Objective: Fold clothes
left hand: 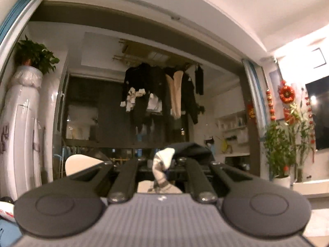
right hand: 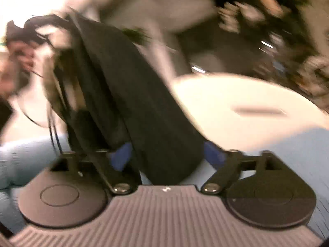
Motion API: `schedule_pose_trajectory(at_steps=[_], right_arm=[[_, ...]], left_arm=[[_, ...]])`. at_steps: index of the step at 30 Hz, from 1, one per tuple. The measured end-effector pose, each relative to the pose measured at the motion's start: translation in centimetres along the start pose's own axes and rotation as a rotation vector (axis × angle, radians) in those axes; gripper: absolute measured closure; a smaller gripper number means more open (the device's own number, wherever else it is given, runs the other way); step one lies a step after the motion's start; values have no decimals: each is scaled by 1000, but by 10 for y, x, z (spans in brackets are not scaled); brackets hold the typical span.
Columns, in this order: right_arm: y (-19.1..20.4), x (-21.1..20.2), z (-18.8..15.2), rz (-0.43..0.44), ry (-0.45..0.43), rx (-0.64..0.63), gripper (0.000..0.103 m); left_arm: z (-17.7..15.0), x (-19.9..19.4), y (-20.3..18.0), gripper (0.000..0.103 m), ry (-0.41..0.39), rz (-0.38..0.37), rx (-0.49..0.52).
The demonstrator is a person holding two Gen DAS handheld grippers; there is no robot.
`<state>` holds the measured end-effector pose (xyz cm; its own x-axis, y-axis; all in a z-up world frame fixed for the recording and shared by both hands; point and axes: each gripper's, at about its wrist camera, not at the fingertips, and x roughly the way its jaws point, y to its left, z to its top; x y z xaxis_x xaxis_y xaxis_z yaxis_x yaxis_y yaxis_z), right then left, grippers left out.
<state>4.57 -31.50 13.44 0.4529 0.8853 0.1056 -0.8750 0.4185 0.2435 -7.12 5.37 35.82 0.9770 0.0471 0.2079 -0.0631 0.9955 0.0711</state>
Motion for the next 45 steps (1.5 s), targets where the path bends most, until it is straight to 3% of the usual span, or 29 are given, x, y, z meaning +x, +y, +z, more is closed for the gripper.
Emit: schedule_pose_trajectory(at_steps=[1, 2, 3, 4, 6, 8, 9, 11, 13, 15, 17, 18, 20, 21, 23, 25, 29, 31, 32, 34, 35, 36, 37, 38, 39, 40, 42, 44, 45], right_arm=[[11, 15, 5, 0, 23, -65, 14], [20, 29, 9, -13, 58, -133, 34], [27, 40, 12, -22, 87, -185, 58], [26, 43, 19, -42, 89, -184, 102], [11, 38, 49, -150, 20, -91, 96], [-5, 25, 77, -256, -66, -73, 97], [-12, 22, 91, -308, -95, -94, 97], [-28, 22, 125, -422, -132, -183, 97], [-54, 26, 157, -565, -153, -246, 97], [-89, 33, 174, -728, -136, -287, 98], [-149, 39, 174, -1004, -46, -298, 94], [-182, 36, 165, -1118, 44, -259, 93], [-260, 13, 126, -1280, 355, -77, 90], [-271, -5, 103, -1268, 422, -12, 87], [-274, -32, 62, -1227, 497, 50, 70], [-252, -59, 16, -1180, 503, 92, 67], [-193, -99, -57, -1017, 438, 241, 40], [-167, -100, -84, -886, 432, 259, 35], [-159, -101, -93, -837, 434, 263, 25], [-154, -102, -106, -741, 430, 324, 19], [-155, -100, -109, -745, 415, 373, 19], [-161, -104, -110, -787, 377, 431, 19], [-167, -111, -110, -853, 328, 484, 19], [-171, -117, -110, -918, 291, 517, 19], [-177, -124, -108, -1010, 255, 538, 19], [-182, -135, -103, -1131, 222, 536, 19], [-185, -155, -94, -1270, 141, 546, 18], [-181, -164, -89, -1315, 83, 536, 16], [-178, -165, -87, -1313, 59, 525, 16]], left_arm=[[1, -11, -6, 93, 4, 16, 9], [1, -22, -9, 93, 20, 61, 27], [7, -30, -8, 93, 28, 86, 38], [10, -36, -9, 92, 48, 146, 77], [7, -49, -11, 86, 83, 235, 149], [-9, -52, -8, 67, 162, 258, 192], [-16, -50, -8, 63, 205, 247, 206], [-37, -31, -10, 34, 312, 184, 221], [-66, 1, -8, 20, 441, 78, 161], [-102, 32, -19, 18, 552, 15, 102], [-124, 43, -24, 5, 584, 52, 98], [-136, 46, -29, 0, 593, 75, 97], [-168, 39, -39, 0, 599, 100, 91], [-196, 36, -44, 0, 662, 121, 111], [-238, 38, -41, 0, 780, 151, 133], [-274, 41, -34, 0, 900, 186, 133], [-339, 49, -9, 0, 1135, 240, 151], [-361, 45, 14, 0, 1209, 249, 111], [-371, 42, 22, 0, 1235, 253, 73], [-385, 45, 28, 0, 1272, 260, -8], [-390, 51, 34, 1, 1281, 267, -48], [-401, 54, 39, 4, 1295, 277, -115], [-410, 54, 43, 30, 1303, 283, -210], [-413, 52, 45, 80, 1293, 287, -266], [-412, 50, 47, 102, 1274, 303, -289], [-405, 45, 50, 103, 1216, 400, -283], [-386, 35, 58, 103, 1069, 623, -198], [-369, 29, 68, 100, 1008, 696, -175], [-366, 28, 69, 92, 1003, 699, -175]])
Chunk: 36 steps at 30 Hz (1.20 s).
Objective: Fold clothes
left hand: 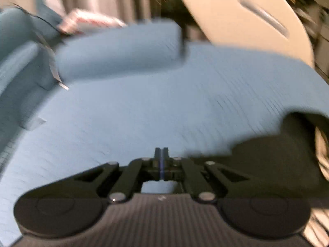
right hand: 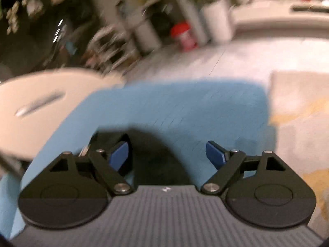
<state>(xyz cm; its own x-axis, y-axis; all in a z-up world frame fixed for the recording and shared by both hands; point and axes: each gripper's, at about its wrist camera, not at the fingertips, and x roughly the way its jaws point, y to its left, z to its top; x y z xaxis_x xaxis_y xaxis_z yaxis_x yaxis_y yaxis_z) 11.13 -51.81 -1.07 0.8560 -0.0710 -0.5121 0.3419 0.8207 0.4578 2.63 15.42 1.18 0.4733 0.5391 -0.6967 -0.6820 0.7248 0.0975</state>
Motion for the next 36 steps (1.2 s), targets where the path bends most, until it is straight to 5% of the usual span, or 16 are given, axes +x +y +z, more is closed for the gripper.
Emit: schedule_pose_trajectory(at_steps=[2, 4, 5, 7, 10, 12, 13, 20, 22, 25, 26, 27, 29, 31, 32, 36], right_arm=[[6, 3, -14, 72, 86, 37, 17], [15, 12, -35, 173, 236, 88, 17], [19, 16, -45, 224, 311, 114, 17], [30, 27, -66, 309, 461, 148, 17], [64, 61, -93, 330, 678, 74, 15], [89, 78, -103, 416, 791, 63, 54], [96, 75, -91, 431, 739, 55, 85], [157, -33, 54, 862, -3, -139, 88], [155, -30, 69, 745, -97, -168, 87], [151, 40, 63, 256, 215, -266, 72], [140, 56, 56, 171, 281, -266, 72], [125, 57, 48, 124, 252, -251, 72], [105, 49, 34, 42, 167, -273, 49], [88, 34, 15, 32, 97, -266, 23], [81, 29, 5, 70, 101, -248, 18], [78, 35, -40, 310, 331, -189, 20]], left_arm=[[5, -25, 3, 42, -53, -15, 27], [4, -50, -3, 8, -96, -65, 73], [4, -52, -5, 2, -103, -74, 82], [-18, -85, -26, 1, -139, -216, 191], [-49, -115, -51, 1, -131, -368, 308], [-64, -124, -62, 1, -121, -430, 361], [-72, -126, -66, 1, -114, -438, 382], [-108, -126, -74, 1, -65, -444, 455], [-114, -114, -79, 1, -48, -406, 458], [-117, -104, -84, 1, -18, -336, 473], [-119, -101, -84, 1, 0, -304, 476], [-120, -98, -84, 1, 7, -292, 476], [-116, -92, -73, 1, 27, -281, 406], [-108, -82, -60, 1, 63, -277, 312], [-103, -76, -57, 1, 85, -271, 277], [-80, -37, -36, 1, 257, -299, 46]])
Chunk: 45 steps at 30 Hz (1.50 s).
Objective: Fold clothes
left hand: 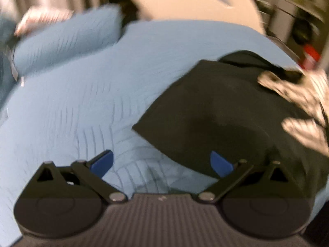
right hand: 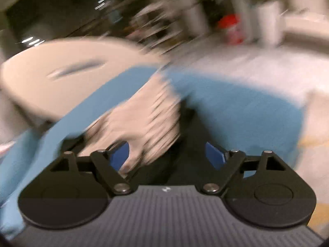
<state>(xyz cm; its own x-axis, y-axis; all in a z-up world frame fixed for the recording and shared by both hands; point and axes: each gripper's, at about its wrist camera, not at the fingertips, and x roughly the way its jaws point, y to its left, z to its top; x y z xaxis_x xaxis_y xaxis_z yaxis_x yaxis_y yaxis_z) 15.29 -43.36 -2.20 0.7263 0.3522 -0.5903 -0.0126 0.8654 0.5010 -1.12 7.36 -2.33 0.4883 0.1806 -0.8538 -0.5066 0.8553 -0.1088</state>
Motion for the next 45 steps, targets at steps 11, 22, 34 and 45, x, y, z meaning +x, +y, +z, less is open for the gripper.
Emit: schedule_pose_trajectory(at_steps=[11, 22, 34, 45], right_arm=[[-4, 43, -77, 107, 261, 236, 18], [206, -6, -180, 580, 443, -1096, 74], [44, -12, -74, 319, 432, -202, 22], [15, 68, 29, 246, 242, 7, 95]], left_arm=[[-58, -29, -17, 6, 78, -541, 97], [-8, -130, -75, 5, -278, -427, 499], [-93, -161, -186, 4, -405, -470, 1196], [-166, -79, -277, 6, -210, -276, 1390]])
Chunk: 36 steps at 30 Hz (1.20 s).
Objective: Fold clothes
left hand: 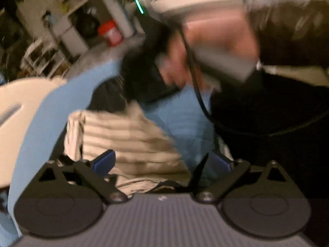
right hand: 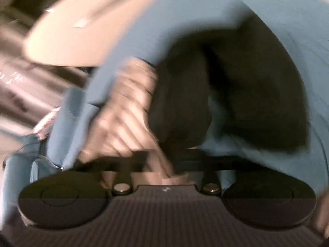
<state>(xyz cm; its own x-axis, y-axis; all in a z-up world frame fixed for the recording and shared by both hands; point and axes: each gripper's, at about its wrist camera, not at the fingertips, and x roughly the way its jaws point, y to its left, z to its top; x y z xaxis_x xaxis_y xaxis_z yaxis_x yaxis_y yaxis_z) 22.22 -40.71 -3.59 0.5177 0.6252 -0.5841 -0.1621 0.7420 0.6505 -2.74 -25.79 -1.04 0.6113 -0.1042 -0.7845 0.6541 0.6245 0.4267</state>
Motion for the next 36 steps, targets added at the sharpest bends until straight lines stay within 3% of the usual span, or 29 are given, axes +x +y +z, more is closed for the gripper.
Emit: schedule_pose_trajectory(at_steps=[3, 5, 8, 11, 13, 15, 17, 18, 21, 22, 24, 25, 26, 27, 28, 32, 34, 36], right_arm=[[60, -32, 27, 108, -129, -138, 95], [82, -45, 37, 139, -169, -182, 95], [90, -46, 41, 167, -176, -193, 95], [85, -48, 37, 185, -171, -176, 95], [81, -51, 31, 191, -171, -163, 95], [75, -64, 27, 194, -175, -164, 95], [79, -83, 22, 186, -193, -195, 95], [84, -90, 16, 195, -199, -206, 95], [86, -107, 8, 226, -221, -226, 94], [85, -113, 5, 226, -238, -233, 93], [76, -129, -6, 207, -311, -231, 88], [69, -135, -13, 192, -354, -219, 70], [60, -140, -24, 169, -399, -192, 36], [51, -145, -34, 145, -443, -166, 19], [45, -145, -45, 138, -458, -142, 8], [38, -112, -83, 248, -293, -78, 8], [58, -83, -98, 315, -259, -159, 10], [85, -57, -108, 285, -292, -327, 11]], left_arm=[[8, 17, -7, 9, 20, 88, -3], [21, 18, -2, 10, -9, 185, -86], [27, 15, 10, 17, -26, 179, -193], [32, 18, 29, 19, -1, 107, -324], [37, 21, 35, 19, 18, 60, -360], [43, 22, 35, 15, 33, 57, -371], [44, 21, 39, 18, 12, 100, -413], [43, 20, 43, 24, -10, 129, -439], [36, 19, 65, 97, -27, 128, -565], [26, 16, 86, 100, -54, 92, -682], [6, 2, 121, 100, -131, 39, -863], [0, -5, 130, 100, -161, 31, -911], [-10, -19, 147, 100, -219, 16, -989], [-19, -31, 162, 100, -272, -5, -1057], [-25, -39, 171, 100, -301, -23, -1100], [-57, -83, 215, 100, -456, -86, -1285], [-73, -103, 230, 100, -524, -123, -1359], [-87, -122, 235, 100, -589, -150, -1422]])
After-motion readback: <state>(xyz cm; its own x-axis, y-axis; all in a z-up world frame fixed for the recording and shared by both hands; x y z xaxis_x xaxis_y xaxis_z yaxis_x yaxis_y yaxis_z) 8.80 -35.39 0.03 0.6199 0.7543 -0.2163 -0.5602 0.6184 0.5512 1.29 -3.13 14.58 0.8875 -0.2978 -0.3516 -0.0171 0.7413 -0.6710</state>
